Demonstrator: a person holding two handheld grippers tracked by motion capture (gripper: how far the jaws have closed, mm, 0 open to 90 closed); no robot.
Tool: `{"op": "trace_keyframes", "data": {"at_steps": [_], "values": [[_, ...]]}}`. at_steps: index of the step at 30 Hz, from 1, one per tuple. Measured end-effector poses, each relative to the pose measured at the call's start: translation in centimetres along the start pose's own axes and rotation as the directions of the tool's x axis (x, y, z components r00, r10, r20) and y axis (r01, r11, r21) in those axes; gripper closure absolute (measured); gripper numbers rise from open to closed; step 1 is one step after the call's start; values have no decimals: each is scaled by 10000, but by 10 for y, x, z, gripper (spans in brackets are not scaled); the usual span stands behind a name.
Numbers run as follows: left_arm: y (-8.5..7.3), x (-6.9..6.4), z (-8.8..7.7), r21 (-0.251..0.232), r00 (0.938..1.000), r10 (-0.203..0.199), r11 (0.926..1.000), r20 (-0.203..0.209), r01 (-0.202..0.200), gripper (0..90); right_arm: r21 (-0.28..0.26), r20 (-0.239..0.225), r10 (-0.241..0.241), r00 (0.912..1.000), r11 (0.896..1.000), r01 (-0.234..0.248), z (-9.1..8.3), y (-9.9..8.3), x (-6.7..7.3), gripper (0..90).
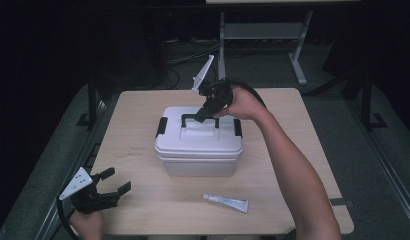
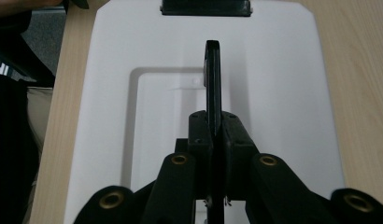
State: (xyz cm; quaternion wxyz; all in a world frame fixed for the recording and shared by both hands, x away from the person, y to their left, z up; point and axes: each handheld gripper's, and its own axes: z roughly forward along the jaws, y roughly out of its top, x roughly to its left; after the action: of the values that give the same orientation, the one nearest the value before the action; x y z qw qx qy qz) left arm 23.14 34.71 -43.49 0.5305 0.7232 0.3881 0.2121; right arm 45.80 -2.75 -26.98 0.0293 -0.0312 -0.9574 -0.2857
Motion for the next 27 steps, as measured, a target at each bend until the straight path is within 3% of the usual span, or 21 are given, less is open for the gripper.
{"op": "trace_keyframes", "data": {"at_steps": [11, 15, 27], "values": [[0, -1, 1, 55, 10000, 69, 10000, -15, -69, 131, -244, 270, -13, 9996, 9997, 19, -24, -4, 9, 839], [0, -1, 1, -64, 9999, -85, 9999, 104, 86, 132, -218, 368, -33, 9993, 9998, 41, -33, -8, 13, 839], [0, -3, 3, 60, 10000, 50, 10000, 66, -50, 132, -454, 882, 400, 9953, 9983, -361, -73, -43, 28, 839]]}}
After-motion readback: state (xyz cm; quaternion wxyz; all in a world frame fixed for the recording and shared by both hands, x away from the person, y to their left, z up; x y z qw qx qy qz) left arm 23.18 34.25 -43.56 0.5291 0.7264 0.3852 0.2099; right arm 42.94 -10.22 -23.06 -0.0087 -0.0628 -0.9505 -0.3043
